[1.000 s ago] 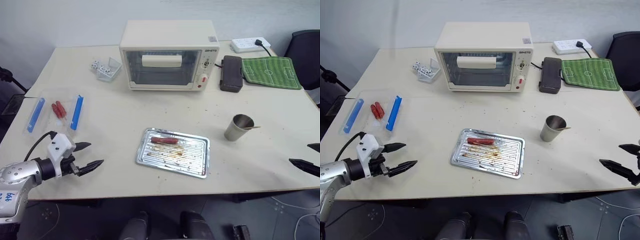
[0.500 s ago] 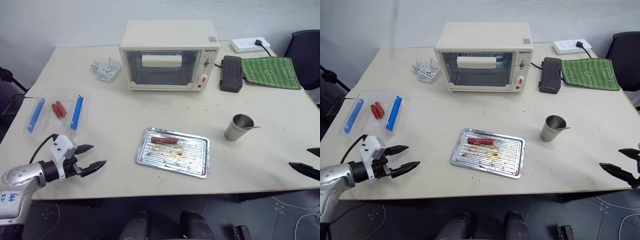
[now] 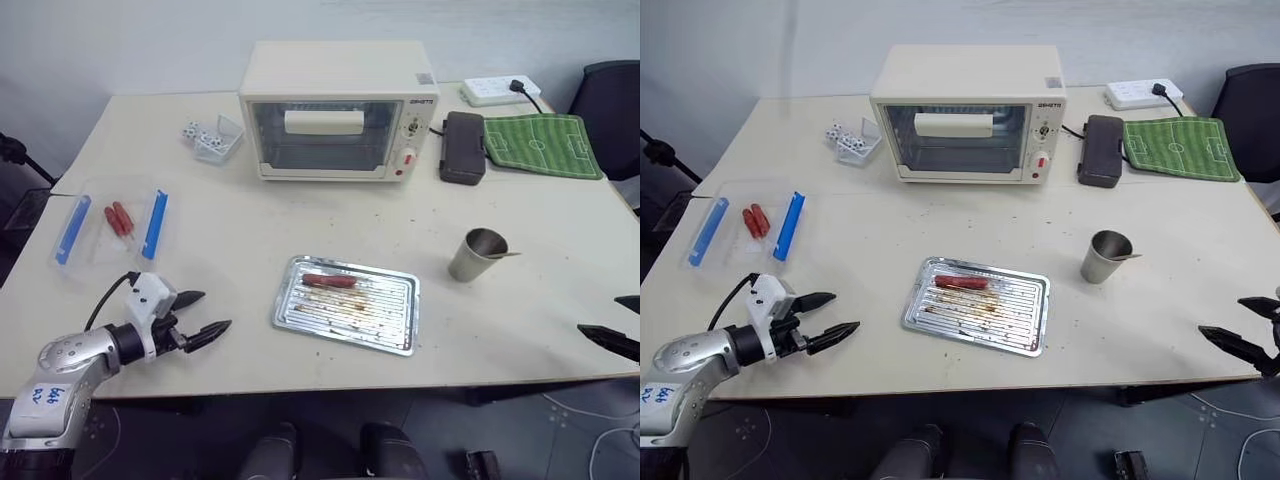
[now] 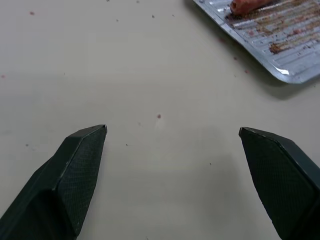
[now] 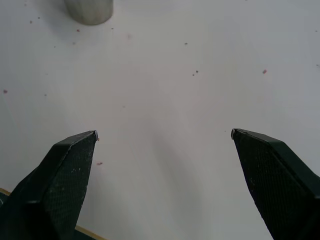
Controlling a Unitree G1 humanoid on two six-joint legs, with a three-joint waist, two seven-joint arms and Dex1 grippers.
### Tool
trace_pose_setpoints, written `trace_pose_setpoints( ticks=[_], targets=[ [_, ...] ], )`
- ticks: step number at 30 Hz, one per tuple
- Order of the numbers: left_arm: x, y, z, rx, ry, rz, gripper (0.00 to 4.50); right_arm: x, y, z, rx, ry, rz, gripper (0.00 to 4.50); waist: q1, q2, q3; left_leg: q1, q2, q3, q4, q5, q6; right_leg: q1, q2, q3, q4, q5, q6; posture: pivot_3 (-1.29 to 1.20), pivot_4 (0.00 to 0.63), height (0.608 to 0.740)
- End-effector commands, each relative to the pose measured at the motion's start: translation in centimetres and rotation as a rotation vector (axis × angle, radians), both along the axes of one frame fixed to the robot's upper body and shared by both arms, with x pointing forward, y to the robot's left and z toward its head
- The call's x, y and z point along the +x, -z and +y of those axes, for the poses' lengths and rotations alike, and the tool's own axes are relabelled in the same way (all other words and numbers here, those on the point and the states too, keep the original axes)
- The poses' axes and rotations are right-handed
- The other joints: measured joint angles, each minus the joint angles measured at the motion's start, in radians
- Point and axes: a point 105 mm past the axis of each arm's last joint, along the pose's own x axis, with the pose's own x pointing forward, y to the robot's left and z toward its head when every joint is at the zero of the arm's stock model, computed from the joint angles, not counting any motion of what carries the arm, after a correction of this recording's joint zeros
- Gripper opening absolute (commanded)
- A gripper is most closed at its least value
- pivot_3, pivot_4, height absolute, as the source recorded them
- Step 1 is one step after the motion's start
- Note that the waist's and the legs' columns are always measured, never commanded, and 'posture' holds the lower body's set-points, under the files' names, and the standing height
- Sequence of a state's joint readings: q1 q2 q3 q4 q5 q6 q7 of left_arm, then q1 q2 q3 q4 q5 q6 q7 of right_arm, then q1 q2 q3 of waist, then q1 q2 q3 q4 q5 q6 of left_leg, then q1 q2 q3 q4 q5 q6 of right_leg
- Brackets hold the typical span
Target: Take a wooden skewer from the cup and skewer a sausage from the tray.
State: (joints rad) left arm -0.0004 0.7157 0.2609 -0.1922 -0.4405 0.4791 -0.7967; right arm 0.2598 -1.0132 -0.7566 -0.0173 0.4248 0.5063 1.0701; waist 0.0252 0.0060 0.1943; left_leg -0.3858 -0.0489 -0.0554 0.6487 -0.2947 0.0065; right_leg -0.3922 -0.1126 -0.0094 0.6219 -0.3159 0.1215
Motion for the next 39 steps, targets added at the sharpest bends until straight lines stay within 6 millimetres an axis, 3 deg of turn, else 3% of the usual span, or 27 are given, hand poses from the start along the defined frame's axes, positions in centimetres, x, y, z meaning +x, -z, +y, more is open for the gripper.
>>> trace_pose_setpoints(
  ticks=[1,5,9,13,18,26,32,39],
  targets=[
    [0.3,-3.8,-2.1,-0.063,0.086,-0.086,4.50,0.1,-1.9,1.0,0.032,0.025,-0.112,4.48,0.002,0.000,0.000,0.000,0.000,0.000,0.000,0.000,0.000,0.000,0.000,0.000,0.000,0.000,0.000,0.00,0.150,0.740],
    [0.3,-7.7,-4.5,-0.139,0.210,-0.130,4.50,-0.3,-2.7,3.9,0.136,0.005,-0.179,4.48,0.001,0.000,0.000,0.000,0.000,-0.001,0.001,0.003,-0.004,0.000,0.000,0.000,0.002,0.000,0.000,0.00,0.150,0.740],
    [-1.5,-11.2,-7.2,-0.172,0.429,-0.133,4.50,-1.2,-2.7,7.5,0.251,-0.031,-0.215,4.48,-0.001,-0.001,0.000,0.000,0.001,-0.002,0.000,0.003,-0.005,0.000,0.001,0.000,0.003,0.000,0.000,0.00,0.150,0.740],
    [-2.5,-12.0,-9.1,-0.136,0.589,-0.129,4.50,-0.5,-3.3,10.0,0.369,-0.038,-0.276,4.48,-0.008,-0.001,0.000,0.001,0.001,0.002,0.001,0.003,-0.005,0.000,0.002,0.001,0.004,0.000,0.000,0.00,0.150,0.740],
    [-2.0,-12.6,-11.6,-0.147,0.700,-0.157,4.50,1.2,-3.7,12.9,0.447,-0.075,-0.320,4.48,-0.003,-0.004,0.001,0.003,0.001,0.004,0.001,0.004,-0.001,0.000,0.003,0.003,0.004,0.003,-0.001,0.00,0.150,0.740],
    [-1.0,-12.4,-14.2,-0.137,0.771,-0.207,4.50,4.3,-2.4,13.4,0.492,0.027,-0.353,4.48,-0.004,-0.004,0.001,0.002,0.002,0.005,0.000,0.005,-0.002,-0.002,0.010,0.011,0.003,0.004,-0.001,0.00,0.150,0.740],
    [-0.8,-12.6,-14.2,-0.145,0.762,-0.223,4.50,4.9,-1.4,12.6,0.490,0.089,-0.351,4.48,-0.005,-0.004,0.001,0.000,0.003,0.007,0.000,0.006,-0.005,-0.005,0.012,0.013,0.003,0.004,-0.001,0.00,0.150,0.740],
    [-0.6,-12.6,-14.2,-0.143,0.751,-0.232,4.50,5.9,-1.7,12.2,0.502,0.089,-0.380,4.48,-0.006,-0.004,0.001,0.001,0.003,0.007,0.000,0.005,-0.001,-0.005,0.013,0.014,0.004,0.005,0.000,0.00,0.150,0.740]
  ],
)
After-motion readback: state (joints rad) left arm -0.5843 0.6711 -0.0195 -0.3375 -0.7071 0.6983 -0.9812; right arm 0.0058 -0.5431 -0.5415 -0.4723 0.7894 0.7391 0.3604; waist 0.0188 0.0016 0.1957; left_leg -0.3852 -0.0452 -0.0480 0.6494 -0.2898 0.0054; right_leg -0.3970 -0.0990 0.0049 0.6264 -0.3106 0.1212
